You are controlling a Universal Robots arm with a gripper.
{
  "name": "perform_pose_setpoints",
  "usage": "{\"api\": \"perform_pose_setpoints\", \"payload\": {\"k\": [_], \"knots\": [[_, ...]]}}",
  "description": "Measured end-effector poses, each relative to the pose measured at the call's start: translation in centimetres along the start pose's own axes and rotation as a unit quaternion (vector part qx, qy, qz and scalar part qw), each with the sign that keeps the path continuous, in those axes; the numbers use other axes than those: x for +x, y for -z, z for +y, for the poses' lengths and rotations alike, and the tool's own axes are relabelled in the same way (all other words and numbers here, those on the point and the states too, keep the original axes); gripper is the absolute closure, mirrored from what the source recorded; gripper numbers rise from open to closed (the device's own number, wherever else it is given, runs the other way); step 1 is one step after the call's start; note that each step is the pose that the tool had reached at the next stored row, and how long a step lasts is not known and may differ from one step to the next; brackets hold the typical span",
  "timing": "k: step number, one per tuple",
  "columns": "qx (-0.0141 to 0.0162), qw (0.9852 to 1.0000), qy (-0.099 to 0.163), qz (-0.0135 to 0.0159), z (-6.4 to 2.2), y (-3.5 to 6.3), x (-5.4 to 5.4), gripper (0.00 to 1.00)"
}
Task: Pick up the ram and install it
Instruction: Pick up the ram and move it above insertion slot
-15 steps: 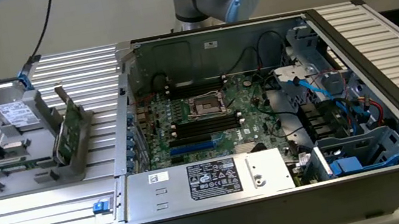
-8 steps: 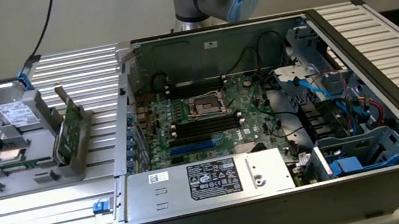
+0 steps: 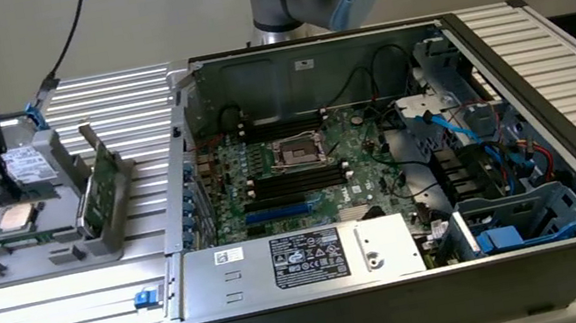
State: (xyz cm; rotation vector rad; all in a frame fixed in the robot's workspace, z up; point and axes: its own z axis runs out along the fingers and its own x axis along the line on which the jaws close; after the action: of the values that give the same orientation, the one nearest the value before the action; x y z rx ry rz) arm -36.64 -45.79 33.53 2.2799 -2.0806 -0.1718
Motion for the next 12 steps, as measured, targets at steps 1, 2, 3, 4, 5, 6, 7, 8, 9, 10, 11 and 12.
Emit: {"api": "perform_pose_setpoints", "payload": {"k": [1,2,3,4,5,6,7,8,9,10,11,12], "knots": [[0.0,1.0,0.0,0.0,-0.35,0.16,0.0,0.86],[0.0,1.0,0.0,0.0,-0.68,0.32,0.1,0.86],[0.0,1.0,0.0,0.0,-0.99,0.47,0.1,0.86],[0.0,1.0,0.0,0.0,-1.32,0.64,0.1,0.86],[0.0,1.0,0.0,0.0,-1.64,0.81,0.1,0.86],[0.0,1.0,0.0,0.0,-1.95,0.96,0.2,0.86],[0.0,1.0,0.0,0.0,-2.24,1.1,0.2,0.86],[0.0,1.0,0.0,0.0,-2.54,1.25,0.2,0.86],[0.0,1.0,0.0,0.0,-2.83,1.39,0.2,0.86],[0.0,1.0,0.0,0.0,-3.11,1.53,0.2,0.86],[0.0001,1.0,0.0,0.0001,-3.39,1.65,0.3,0.86],[0.0003,1.0,0.0,0.0001,-3.67,1.77,0.3,0.86]]}}
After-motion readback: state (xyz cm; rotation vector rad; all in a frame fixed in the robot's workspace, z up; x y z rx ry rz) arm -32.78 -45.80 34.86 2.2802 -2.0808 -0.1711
